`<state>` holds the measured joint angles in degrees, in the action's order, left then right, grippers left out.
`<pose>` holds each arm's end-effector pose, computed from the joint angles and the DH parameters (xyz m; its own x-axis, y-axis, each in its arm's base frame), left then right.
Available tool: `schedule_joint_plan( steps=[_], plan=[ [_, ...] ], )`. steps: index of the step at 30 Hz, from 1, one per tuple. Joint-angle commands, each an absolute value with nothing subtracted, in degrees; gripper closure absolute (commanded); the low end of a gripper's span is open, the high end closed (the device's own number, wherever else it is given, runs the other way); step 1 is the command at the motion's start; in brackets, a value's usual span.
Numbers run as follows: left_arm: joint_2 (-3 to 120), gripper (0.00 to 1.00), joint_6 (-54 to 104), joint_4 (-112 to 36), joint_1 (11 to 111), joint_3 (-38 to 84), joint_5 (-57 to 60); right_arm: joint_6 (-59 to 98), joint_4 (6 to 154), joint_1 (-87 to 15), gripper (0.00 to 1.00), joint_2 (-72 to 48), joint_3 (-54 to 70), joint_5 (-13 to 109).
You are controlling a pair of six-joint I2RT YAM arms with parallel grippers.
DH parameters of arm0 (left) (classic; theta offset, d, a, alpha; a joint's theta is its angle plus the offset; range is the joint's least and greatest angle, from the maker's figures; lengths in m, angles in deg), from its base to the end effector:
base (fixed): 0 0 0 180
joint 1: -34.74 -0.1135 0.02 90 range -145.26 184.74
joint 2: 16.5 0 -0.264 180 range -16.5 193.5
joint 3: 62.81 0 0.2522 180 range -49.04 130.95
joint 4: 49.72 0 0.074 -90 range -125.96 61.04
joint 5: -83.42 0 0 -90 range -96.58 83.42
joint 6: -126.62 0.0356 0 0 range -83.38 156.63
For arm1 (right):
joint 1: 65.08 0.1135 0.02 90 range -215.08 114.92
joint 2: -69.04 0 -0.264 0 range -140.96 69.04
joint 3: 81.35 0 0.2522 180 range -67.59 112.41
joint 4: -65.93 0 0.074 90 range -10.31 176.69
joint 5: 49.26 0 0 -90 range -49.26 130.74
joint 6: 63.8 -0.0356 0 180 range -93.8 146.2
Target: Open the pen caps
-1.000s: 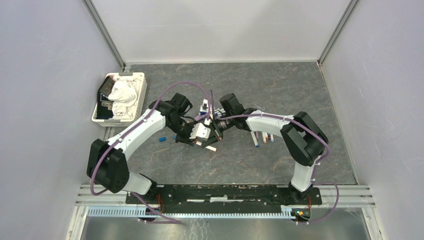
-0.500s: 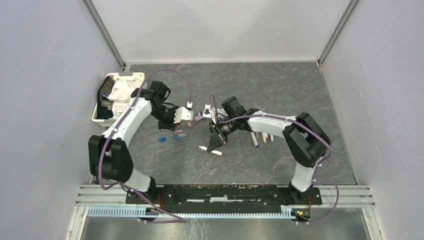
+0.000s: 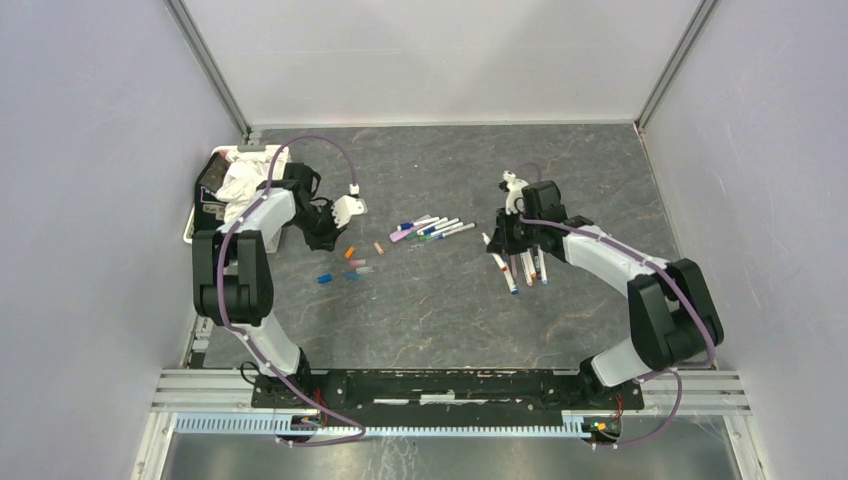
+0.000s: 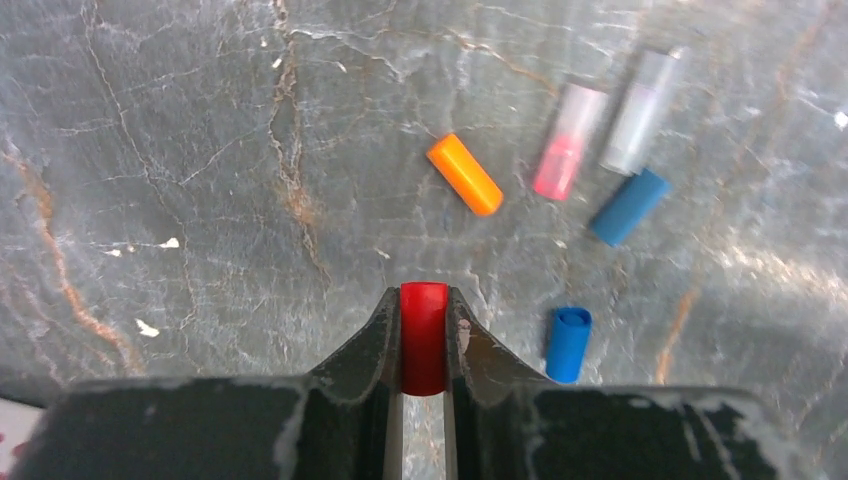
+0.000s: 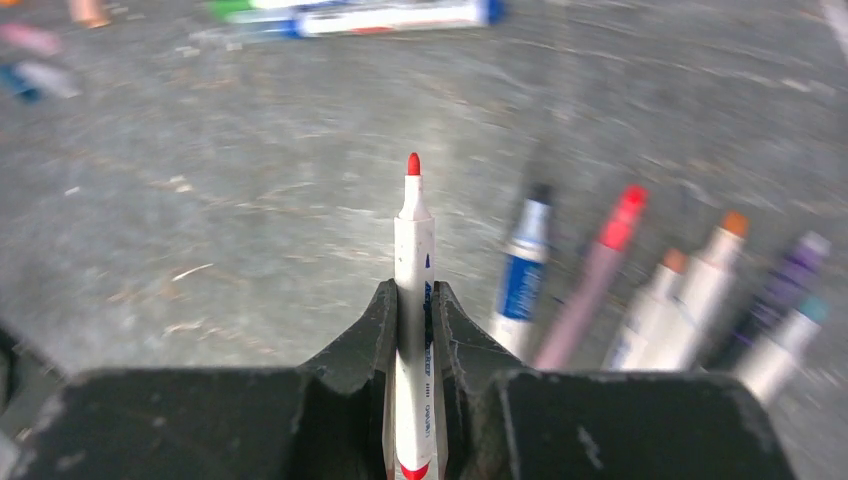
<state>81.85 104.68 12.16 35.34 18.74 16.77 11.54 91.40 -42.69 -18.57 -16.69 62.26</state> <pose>0.3205 -0.0175 0.1972 -0.2853 0.8546 -0.4338 0.9421 0.3332 0.0369 0.2838 0.1310 0.1988 -0.8158 -0.0814 -0.5726 -0.3855 0.8146 0.4334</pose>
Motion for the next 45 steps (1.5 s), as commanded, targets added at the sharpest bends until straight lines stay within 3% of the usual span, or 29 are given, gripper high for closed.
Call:
schedule_joint_plan(
  steps=[1,7,13,17,22,25,26,28,32,38,41,45],
  plan=[
    [84.79,0.89,94.08,4.01,35.44,17.62,13.34,8.09,90.37,-44.12,1.00,-12.92,-19.93,43.67],
    [85.81,0.78,93.55,3.07,35.44,14.94,12.75,8.07,91.38,-45.42,1.00,-10.17,-22.25,34.47],
    [84.96,0.56,93.05,3.58,35.44,12.96,14.98,8.25,90.41,-45.51,1.00,-11.07,-24.47,32.60],
    [83.44,0.50,91.77,5.44,35.52,13.47,17.53,7.98,89.53,-45.43,1.00,-12.14,-24.86,33.93],
    [82.08,0.43,89.08,10.21,35.48,18.08,20.82,7.61,88.88,-45.11,0.91,-13.09,-24.44,35.13],
    [81.32,0.38,86.58,14.08,35.44,22.77,22.47,7.16,88.26,-44.82,0.79,-13.27,-24.27,36.01],
    [80.99,0.34,85.79,15.44,35.44,24.59,23.11,7.21,88.41,-44.71,0.77,-13.48,-24.05,35.81],
    [80.42,0.01,83.57,19.25,35.44,28.43,24.60,7.45,88.96,-44.58,0.72,-14.12,-23.73,35.61],
    [79.50,0.00,79.94,25.25,35.44,36.95,25.67,7.83,89.27,-44.19,0.67,-13.31,-23.65,35.07],
    [71.07,0.00,75.61,21.55,35.44,41.54,24.67,8.71,90.07,-43.29,0.64,-10.43,-20.40,32.74],
    [65.60,0.00,71.06,14.66,35.44,39.84,22.75,11.39,88.65,-41.28,0.58,-10.42,-17.50,32.14],
    [58.97,0.00,63.89,2.85,35.44,31.42,17.15,18.98,85.99,-36.51,0.42,-14.77,-11.87,35.29]
  ],
)
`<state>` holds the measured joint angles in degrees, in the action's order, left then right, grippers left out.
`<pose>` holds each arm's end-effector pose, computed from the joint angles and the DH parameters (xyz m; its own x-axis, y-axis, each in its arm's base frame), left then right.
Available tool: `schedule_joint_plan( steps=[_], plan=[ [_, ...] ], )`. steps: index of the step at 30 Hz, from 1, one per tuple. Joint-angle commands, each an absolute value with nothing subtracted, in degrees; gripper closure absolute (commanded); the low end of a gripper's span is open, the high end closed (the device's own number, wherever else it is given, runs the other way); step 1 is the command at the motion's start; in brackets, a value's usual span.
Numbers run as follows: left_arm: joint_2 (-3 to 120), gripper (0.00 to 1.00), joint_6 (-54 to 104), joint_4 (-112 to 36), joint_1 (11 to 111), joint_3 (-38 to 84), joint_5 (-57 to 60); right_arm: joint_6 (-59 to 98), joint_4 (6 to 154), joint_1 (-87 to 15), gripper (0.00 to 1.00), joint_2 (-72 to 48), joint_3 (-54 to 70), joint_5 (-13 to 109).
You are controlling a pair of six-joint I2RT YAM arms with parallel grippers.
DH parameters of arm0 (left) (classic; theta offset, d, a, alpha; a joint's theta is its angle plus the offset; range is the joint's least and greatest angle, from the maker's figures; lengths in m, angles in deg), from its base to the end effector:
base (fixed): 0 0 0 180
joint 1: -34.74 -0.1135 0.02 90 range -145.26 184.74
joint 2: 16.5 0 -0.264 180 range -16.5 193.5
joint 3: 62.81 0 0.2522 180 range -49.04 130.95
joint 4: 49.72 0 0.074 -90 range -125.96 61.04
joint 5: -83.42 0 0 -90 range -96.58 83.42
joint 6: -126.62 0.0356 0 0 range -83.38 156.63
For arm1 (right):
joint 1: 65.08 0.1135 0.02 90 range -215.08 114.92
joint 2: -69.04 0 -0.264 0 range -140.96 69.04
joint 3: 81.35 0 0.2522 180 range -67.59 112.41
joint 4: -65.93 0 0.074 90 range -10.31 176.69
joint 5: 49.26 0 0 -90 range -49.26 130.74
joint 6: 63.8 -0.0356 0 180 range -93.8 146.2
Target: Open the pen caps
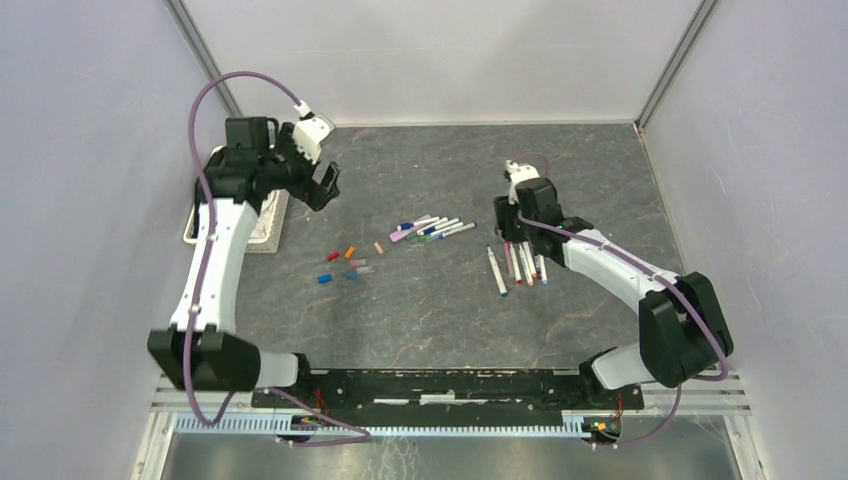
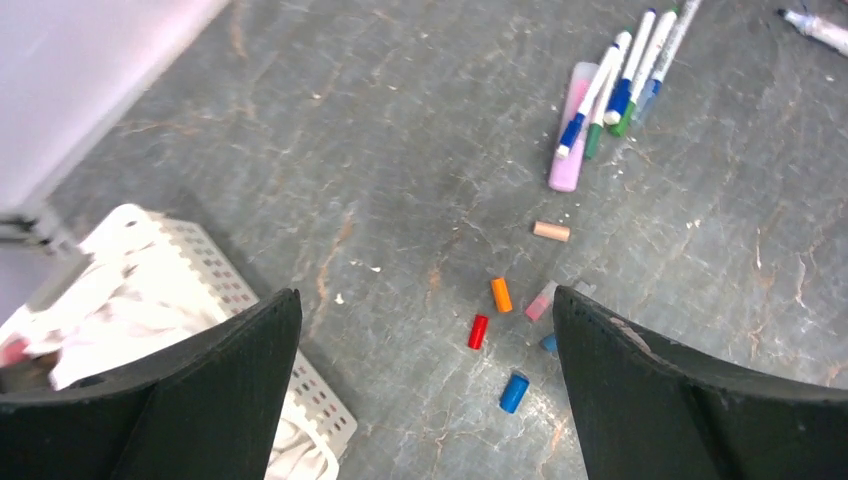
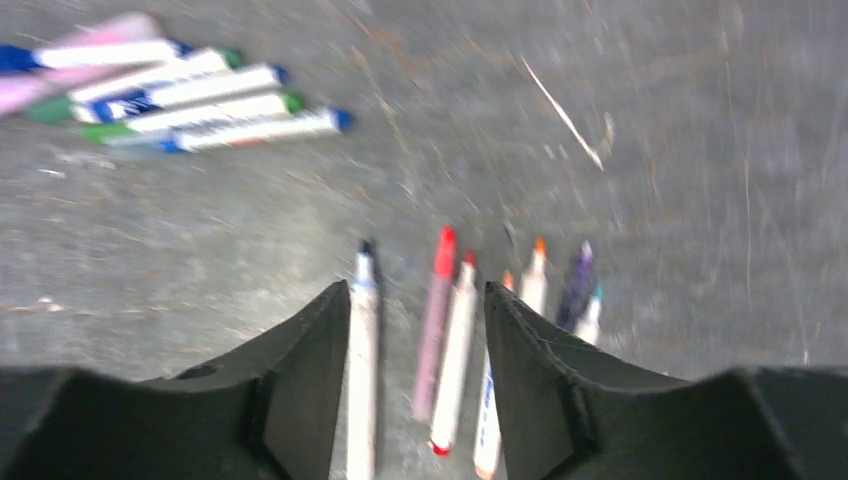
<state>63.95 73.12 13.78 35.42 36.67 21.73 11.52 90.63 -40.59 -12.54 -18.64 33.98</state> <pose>0.2896 -0.0203 0.3823 -0.3556 0.5279 -0.7713 0.6971 0.6995 0.1574 0.2740 0.1202 0.2177 -0.6914 -0.0384 -0.7214 -0.1642 0.9808 0.1051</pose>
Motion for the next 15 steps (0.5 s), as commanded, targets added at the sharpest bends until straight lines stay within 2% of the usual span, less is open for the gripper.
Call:
schedule_joint_plan(
  steps=[1,6,11,15],
  plan=[
    [58.73,0.00,63.99,2.81,35.44,30.30,17.80,21.19,86.04,-35.25,0.40,-17.13,-9.63,37.14],
    [62.42,0.00,66.72,11.45,35.44,33.47,23.73,33.04,87.83,-33.01,0.37,-29.00,-0.13,42.83],
    [62.18,0.00,68.50,13.30,35.44,32.82,23.14,41.18,84.17,-33.03,0.35,-33.51,0.02,46.74],
    [60.56,0.00,69.77,13.36,35.44,31.40,24.57,44.63,87.00,-33.01,0.34,-37.50,3.30,50.64]
  ],
)
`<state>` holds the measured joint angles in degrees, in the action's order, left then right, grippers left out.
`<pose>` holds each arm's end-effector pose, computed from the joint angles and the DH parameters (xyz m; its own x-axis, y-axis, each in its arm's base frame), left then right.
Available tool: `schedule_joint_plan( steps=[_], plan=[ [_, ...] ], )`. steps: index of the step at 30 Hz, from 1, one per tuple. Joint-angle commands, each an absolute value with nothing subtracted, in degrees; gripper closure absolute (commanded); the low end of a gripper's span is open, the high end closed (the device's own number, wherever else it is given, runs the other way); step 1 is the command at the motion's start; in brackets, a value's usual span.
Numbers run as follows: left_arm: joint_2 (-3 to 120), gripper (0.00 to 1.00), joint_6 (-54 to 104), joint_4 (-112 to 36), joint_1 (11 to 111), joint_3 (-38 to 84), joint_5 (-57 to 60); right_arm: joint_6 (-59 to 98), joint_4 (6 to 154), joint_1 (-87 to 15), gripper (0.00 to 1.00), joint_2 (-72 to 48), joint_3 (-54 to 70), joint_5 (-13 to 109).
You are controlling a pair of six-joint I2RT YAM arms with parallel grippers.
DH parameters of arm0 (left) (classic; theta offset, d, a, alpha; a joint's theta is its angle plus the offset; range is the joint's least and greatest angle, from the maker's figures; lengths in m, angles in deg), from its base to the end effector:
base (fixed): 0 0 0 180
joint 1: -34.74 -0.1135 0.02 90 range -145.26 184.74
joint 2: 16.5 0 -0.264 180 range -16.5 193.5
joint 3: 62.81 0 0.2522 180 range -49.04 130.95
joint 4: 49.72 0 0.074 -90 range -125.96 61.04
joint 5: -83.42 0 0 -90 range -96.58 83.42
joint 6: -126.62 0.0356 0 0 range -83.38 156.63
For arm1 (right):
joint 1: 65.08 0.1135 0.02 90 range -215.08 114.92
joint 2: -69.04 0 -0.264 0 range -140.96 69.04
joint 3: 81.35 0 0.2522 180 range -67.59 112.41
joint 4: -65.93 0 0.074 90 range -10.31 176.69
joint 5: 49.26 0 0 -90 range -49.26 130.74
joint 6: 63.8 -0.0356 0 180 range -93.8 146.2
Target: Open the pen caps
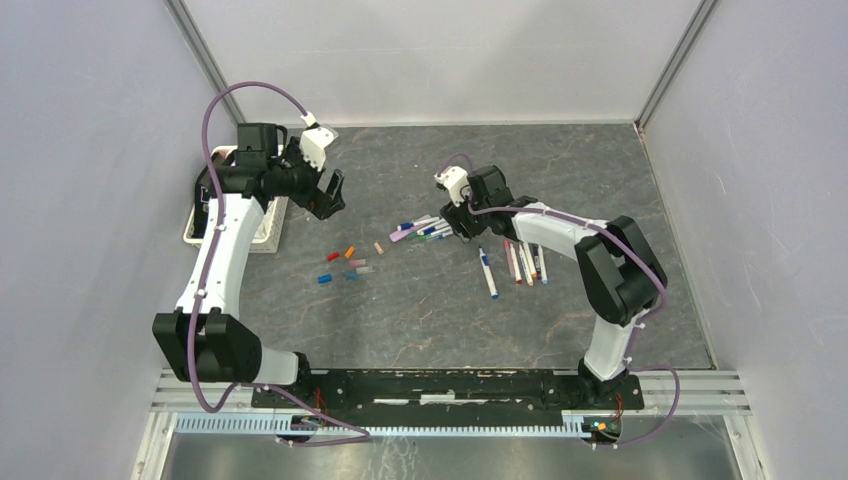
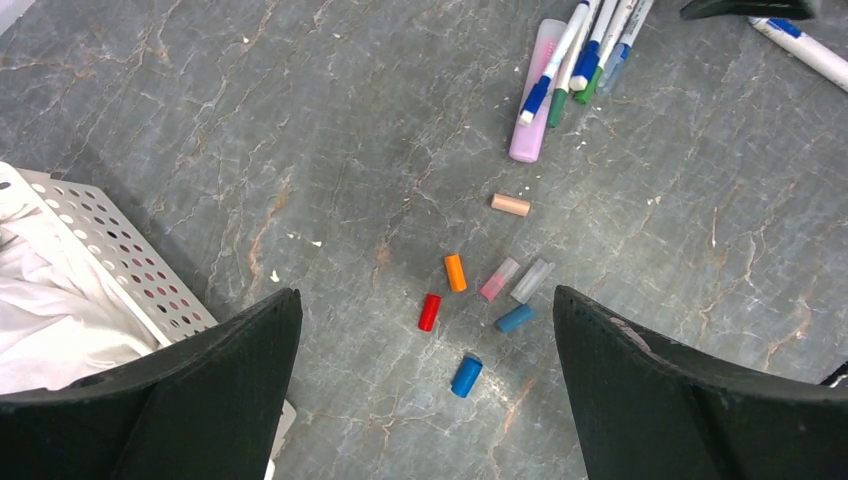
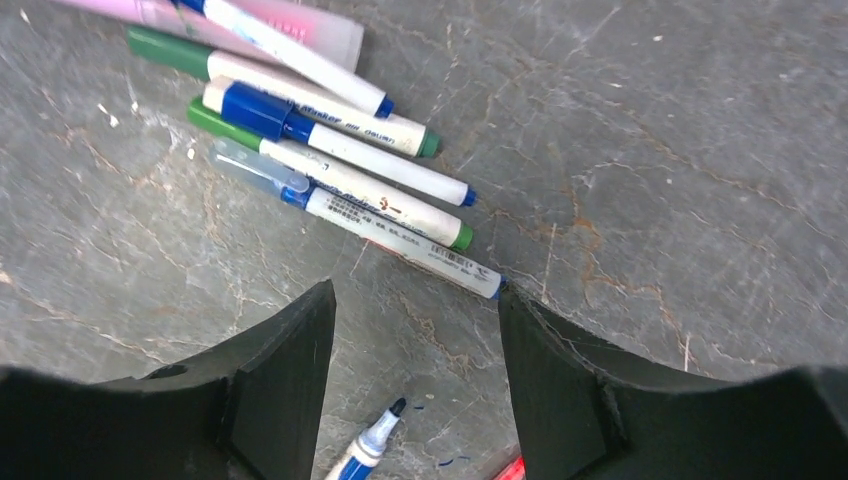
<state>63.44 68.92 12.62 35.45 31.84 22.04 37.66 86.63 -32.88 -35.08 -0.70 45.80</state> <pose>0.2885 -0.0206 0.3597 -0.4461 0.4746 -0.7587 0.6768 0.7337 0.0610 0.3319 0.2127 0.1928 -0.4618 -0.5247 -0.7152 -0.6898 0.7193 -0.0823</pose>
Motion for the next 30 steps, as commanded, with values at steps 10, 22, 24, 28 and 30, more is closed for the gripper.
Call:
schedule_joint_plan(
  steps=[10,22,24,28,30],
  plan=[
    [61.10,0.00,71.77,15.34,35.44,32.20,25.23,47.55,90.65,-33.09,0.35,-43.54,6.23,49.00],
    [61.88,0.00,73.22,16.26,35.44,32.62,25.76,44.95,88.37,-33.47,0.49,-38.74,-3.71,49.70],
    [62.03,0.00,73.56,16.80,35.44,32.93,26.14,44.49,88.49,-33.36,0.54,-38.07,-4.22,50.62],
    [61.99,0.00,74.10,17.23,35.44,32.90,26.61,44.31,87.71,-33.27,0.59,-36.81,-5.83,52.93],
    [62.05,0.00,74.57,17.56,35.44,32.79,27.01,44.01,87.72,-33.28,0.58,-36.84,-5.54,52.82]
  ],
)
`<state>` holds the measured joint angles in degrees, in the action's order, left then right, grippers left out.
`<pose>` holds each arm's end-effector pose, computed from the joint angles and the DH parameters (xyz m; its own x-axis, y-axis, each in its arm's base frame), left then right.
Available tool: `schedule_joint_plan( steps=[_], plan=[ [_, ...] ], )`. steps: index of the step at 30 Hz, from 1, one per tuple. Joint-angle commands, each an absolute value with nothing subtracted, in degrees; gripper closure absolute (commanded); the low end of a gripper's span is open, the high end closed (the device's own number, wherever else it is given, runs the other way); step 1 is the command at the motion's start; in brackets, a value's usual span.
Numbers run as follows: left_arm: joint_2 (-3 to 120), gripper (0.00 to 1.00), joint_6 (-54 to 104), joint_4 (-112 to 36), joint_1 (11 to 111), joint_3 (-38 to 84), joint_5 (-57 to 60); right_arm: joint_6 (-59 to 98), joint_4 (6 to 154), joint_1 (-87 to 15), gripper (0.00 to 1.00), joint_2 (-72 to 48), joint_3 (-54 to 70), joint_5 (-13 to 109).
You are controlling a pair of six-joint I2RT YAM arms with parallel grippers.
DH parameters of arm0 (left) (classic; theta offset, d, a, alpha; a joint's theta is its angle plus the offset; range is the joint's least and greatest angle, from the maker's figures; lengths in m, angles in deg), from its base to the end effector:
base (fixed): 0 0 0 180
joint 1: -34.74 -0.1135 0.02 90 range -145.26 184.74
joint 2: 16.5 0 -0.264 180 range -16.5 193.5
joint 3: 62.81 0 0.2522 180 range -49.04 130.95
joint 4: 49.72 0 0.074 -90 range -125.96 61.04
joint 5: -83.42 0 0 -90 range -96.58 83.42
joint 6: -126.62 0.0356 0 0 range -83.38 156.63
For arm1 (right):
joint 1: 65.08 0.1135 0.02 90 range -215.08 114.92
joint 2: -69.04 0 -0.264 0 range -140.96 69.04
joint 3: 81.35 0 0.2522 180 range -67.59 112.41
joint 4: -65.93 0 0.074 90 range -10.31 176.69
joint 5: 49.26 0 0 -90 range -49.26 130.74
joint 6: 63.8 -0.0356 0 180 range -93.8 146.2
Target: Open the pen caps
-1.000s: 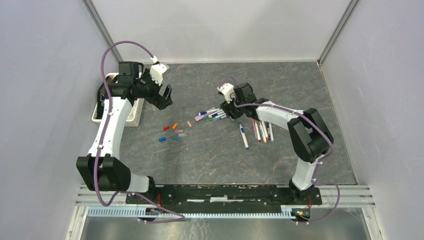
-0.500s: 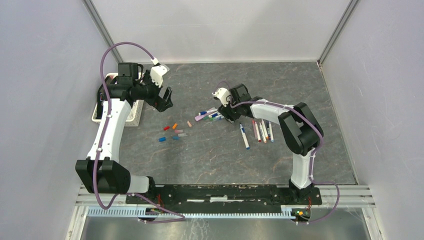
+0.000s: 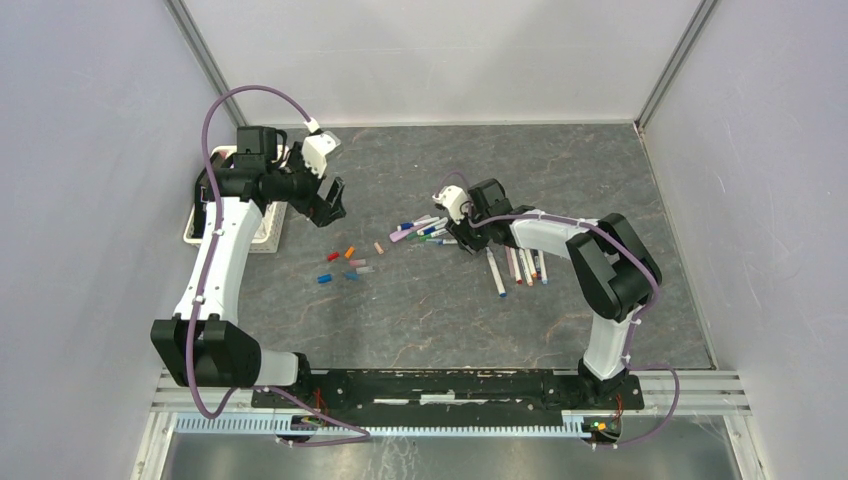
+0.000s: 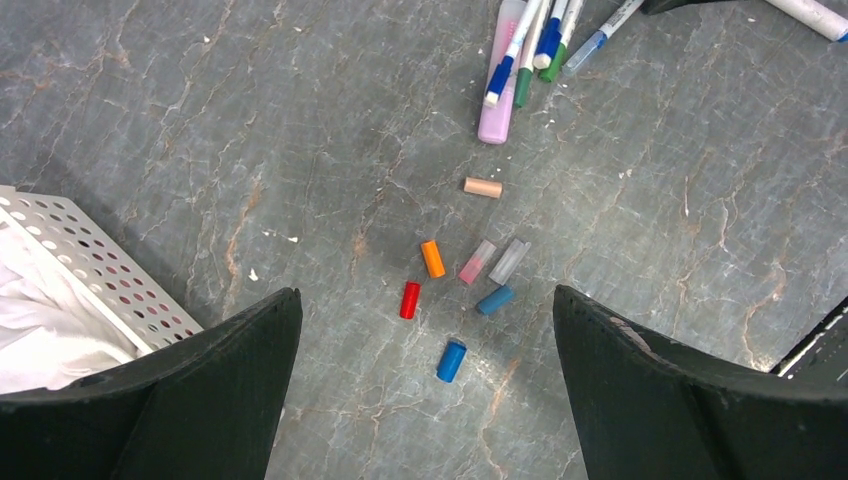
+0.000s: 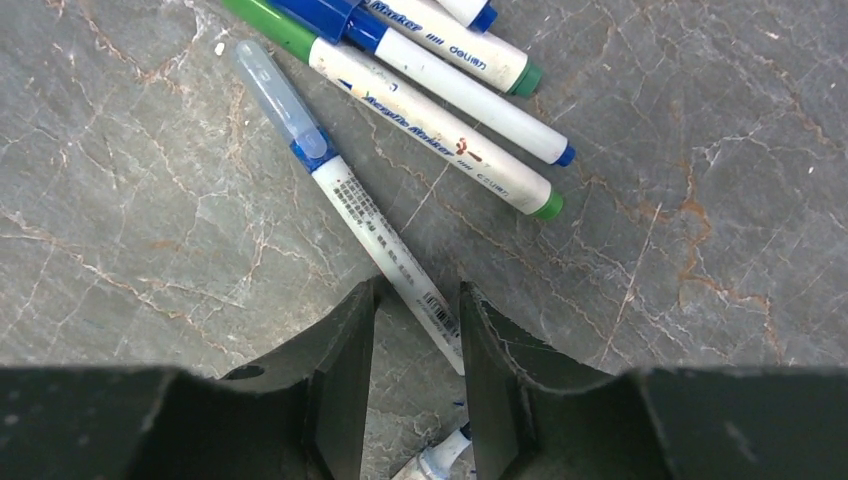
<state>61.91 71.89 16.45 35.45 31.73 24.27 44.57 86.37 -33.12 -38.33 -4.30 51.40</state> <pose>0.2761 -0.0217 0.3620 -0.4294 0.5011 -0.7513 0.7201 0.6921 0.0500 0.3235 0.2096 0.1537 -0.4284 -0.6323 -0.6455 -0.7950 0.6033 -0.0634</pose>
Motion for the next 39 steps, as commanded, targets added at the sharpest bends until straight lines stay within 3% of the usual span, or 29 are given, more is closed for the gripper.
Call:
schedule_joint_plan(
  steps=[1,7,24,29,39],
  plan=[
    [62.14,0.00,74.65,17.57,35.44,32.76,27.16,43.99,88.13,-33.30,0.56,-37.07,-4.82,52.91],
    [62.69,0.00,75.52,18.92,35.44,32.83,27.64,41.93,90.07,-34.23,0.46,-37.49,2.54,52.04],
    [63.53,0.00,77.73,20.37,35.44,32.78,27.27,45.35,94.63,-35.49,0.43,-49.72,13.30,60.60],
    [63.68,0.00,78.20,20.46,35.43,32.58,26.92,45.45,93.15,-35.38,0.45,-49.14,10.83,59.43],
    [63.82,0.00,78.33,20.55,35.44,32.43,27.42,44.75,92.06,-35.08,0.56,-43.76,5.06,58.20]
  ],
)
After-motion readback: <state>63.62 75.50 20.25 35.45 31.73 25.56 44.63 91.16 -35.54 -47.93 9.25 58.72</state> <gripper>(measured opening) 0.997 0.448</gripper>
